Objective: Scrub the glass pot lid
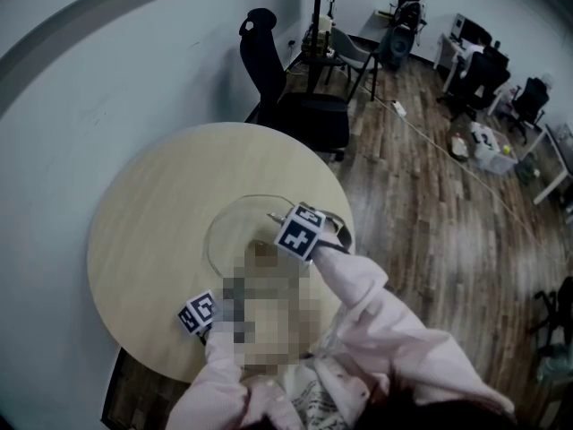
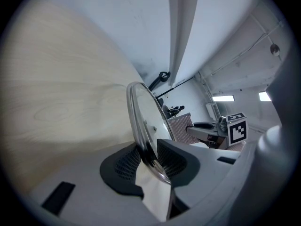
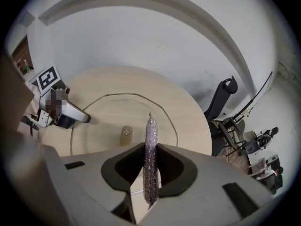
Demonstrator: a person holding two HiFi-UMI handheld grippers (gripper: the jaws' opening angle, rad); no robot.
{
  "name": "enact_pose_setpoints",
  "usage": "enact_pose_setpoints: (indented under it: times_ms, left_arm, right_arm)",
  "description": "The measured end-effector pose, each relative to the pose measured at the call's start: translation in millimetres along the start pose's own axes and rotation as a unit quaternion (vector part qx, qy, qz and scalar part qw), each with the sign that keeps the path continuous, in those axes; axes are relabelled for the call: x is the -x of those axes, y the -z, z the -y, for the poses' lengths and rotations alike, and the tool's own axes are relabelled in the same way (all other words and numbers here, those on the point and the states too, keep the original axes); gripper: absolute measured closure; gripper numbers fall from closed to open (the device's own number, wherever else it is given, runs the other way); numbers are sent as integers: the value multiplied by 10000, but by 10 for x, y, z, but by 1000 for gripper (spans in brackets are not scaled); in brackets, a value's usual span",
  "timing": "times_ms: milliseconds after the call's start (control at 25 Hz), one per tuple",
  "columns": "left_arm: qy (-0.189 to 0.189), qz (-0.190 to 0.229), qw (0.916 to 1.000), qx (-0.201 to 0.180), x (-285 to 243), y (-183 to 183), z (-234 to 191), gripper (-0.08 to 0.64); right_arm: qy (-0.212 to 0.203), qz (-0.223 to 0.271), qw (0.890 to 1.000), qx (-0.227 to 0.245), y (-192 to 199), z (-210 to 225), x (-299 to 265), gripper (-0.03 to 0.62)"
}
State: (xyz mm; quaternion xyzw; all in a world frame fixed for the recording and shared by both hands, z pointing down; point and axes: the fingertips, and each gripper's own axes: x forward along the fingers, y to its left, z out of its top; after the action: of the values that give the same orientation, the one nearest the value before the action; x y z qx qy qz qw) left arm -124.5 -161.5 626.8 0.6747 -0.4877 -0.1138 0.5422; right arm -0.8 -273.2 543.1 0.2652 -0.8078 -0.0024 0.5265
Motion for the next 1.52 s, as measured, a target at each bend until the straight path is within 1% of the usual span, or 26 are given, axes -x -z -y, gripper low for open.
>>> enact_pose_setpoints:
  times_ms: [200,440,680,960,1200,1400,1520]
  left_arm:
    - [7,-15,10000,27,-4,8,11,442]
    - [17,-28,10000,36,9,9,19,442]
    - [28,-22,10000,28,0,32,30,442]
    - [43,-42,10000,44,-7,42,29,442]
    - [52,-48,10000,45,-4,41,30,442]
    - [61,-55,10000,41,-3,47,36,442]
    - [66,-70,9999,48,-8,43,31,442]
  right_arm:
    - [-26,-77,10000,6,-9,-59,-19,518]
    - [-124,-46,9999,34,-73,-145,-29,518]
    - [-215,-158,9996,8,-25,-245,-57,518]
    - [-403,-77,9991,73,-120,-394,-100,518]
    - [-537,-100,9985,-15,-136,-530,-154,518]
    - [-707,-25,9972,-229,-184,-635,-164,518]
    - [-772,-53,9968,-212,-208,-689,-177,518]
